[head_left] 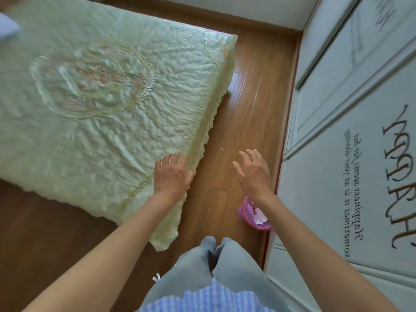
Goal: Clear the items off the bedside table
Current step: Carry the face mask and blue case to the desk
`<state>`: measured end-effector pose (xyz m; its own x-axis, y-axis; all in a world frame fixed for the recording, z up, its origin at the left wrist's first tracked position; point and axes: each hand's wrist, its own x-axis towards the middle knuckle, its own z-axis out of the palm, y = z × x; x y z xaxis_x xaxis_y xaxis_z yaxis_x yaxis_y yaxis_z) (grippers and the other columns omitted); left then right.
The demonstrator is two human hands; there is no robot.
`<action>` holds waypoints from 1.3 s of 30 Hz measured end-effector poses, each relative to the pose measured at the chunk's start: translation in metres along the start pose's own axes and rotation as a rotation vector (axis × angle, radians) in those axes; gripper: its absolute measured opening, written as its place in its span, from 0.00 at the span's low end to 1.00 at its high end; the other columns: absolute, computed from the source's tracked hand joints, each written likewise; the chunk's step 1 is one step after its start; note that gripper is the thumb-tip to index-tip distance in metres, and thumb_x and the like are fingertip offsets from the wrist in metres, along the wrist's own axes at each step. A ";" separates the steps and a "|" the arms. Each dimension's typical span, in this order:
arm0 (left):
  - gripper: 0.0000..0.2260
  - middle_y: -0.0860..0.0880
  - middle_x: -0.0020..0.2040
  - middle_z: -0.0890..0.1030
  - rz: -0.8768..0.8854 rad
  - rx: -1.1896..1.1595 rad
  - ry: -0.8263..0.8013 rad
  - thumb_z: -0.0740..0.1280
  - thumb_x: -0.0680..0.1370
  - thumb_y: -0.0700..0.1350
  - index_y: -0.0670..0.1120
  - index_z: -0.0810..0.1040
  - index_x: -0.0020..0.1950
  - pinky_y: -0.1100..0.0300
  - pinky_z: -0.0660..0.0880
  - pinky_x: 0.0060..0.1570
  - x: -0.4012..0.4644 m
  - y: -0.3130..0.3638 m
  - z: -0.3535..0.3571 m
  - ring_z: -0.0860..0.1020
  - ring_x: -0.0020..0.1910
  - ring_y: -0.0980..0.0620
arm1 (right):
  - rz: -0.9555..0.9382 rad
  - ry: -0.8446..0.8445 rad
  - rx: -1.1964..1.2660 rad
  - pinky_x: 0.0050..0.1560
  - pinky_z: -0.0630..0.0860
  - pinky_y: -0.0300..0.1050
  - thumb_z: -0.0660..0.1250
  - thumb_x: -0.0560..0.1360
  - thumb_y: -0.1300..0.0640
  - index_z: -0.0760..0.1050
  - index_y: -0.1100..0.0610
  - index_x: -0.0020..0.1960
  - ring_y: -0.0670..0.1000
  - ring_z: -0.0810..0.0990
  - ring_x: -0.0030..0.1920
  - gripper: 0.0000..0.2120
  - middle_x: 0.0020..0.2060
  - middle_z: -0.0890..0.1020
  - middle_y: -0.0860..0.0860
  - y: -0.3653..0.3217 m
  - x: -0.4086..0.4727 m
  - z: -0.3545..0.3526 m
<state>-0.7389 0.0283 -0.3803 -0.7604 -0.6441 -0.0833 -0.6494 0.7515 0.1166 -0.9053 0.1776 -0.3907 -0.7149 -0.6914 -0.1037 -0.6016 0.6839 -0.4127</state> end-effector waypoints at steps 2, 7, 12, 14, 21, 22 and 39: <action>0.22 0.43 0.65 0.74 -0.087 -0.004 0.007 0.65 0.75 0.52 0.44 0.71 0.67 0.46 0.65 0.62 -0.015 -0.018 -0.011 0.70 0.65 0.41 | -0.079 -0.024 -0.015 0.73 0.58 0.55 0.57 0.79 0.47 0.67 0.57 0.69 0.55 0.60 0.73 0.22 0.69 0.69 0.56 -0.018 0.004 -0.003; 0.24 0.44 0.70 0.70 -0.329 -0.011 0.085 0.62 0.77 0.53 0.44 0.66 0.70 0.47 0.61 0.66 -0.057 -0.051 -0.035 0.66 0.69 0.43 | -0.346 -0.083 -0.054 0.72 0.60 0.53 0.58 0.79 0.48 0.68 0.58 0.68 0.56 0.63 0.72 0.22 0.67 0.71 0.56 -0.072 0.013 -0.008; 0.25 0.44 0.71 0.68 -0.619 -0.017 0.144 0.59 0.78 0.54 0.45 0.64 0.72 0.48 0.59 0.68 -0.114 -0.070 -0.048 0.65 0.69 0.44 | -0.606 -0.199 -0.091 0.72 0.58 0.54 0.56 0.80 0.47 0.65 0.57 0.71 0.56 0.60 0.73 0.23 0.70 0.69 0.56 -0.125 0.013 0.002; 0.24 0.45 0.69 0.69 -0.726 -0.022 0.168 0.59 0.78 0.54 0.45 0.65 0.71 0.49 0.60 0.66 -0.142 -0.071 -0.054 0.66 0.67 0.44 | -0.711 -0.254 -0.108 0.72 0.59 0.54 0.56 0.80 0.46 0.65 0.57 0.71 0.56 0.59 0.73 0.23 0.70 0.68 0.56 -0.145 0.006 0.010; 0.24 0.43 0.68 0.71 -1.042 0.018 0.208 0.61 0.78 0.54 0.42 0.68 0.70 0.46 0.64 0.65 -0.252 -0.067 -0.059 0.67 0.67 0.43 | -1.011 -0.387 -0.076 0.73 0.56 0.54 0.55 0.80 0.47 0.65 0.57 0.71 0.57 0.59 0.74 0.23 0.70 0.68 0.56 -0.212 -0.048 0.039; 0.24 0.43 0.68 0.71 -1.076 0.018 0.209 0.61 0.78 0.54 0.42 0.68 0.70 0.46 0.64 0.65 -0.267 -0.067 -0.059 0.68 0.67 0.43 | -1.037 -0.398 -0.070 0.73 0.57 0.54 0.55 0.80 0.47 0.65 0.57 0.71 0.57 0.59 0.74 0.23 0.70 0.68 0.56 -0.219 -0.058 0.042; 0.24 0.42 0.68 0.71 -1.306 0.007 0.302 0.61 0.78 0.54 0.42 0.68 0.69 0.46 0.65 0.64 -0.447 -0.208 -0.065 0.68 0.67 0.42 | -1.319 -0.434 -0.043 0.72 0.59 0.54 0.55 0.80 0.50 0.67 0.58 0.70 0.56 0.60 0.73 0.21 0.69 0.70 0.56 -0.407 -0.211 0.130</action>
<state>-0.2631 0.1502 -0.3030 0.4445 -0.8911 0.0919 -0.8936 -0.4339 0.1148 -0.4628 0.0151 -0.3186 0.5453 -0.8359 0.0628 -0.7545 -0.5221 -0.3977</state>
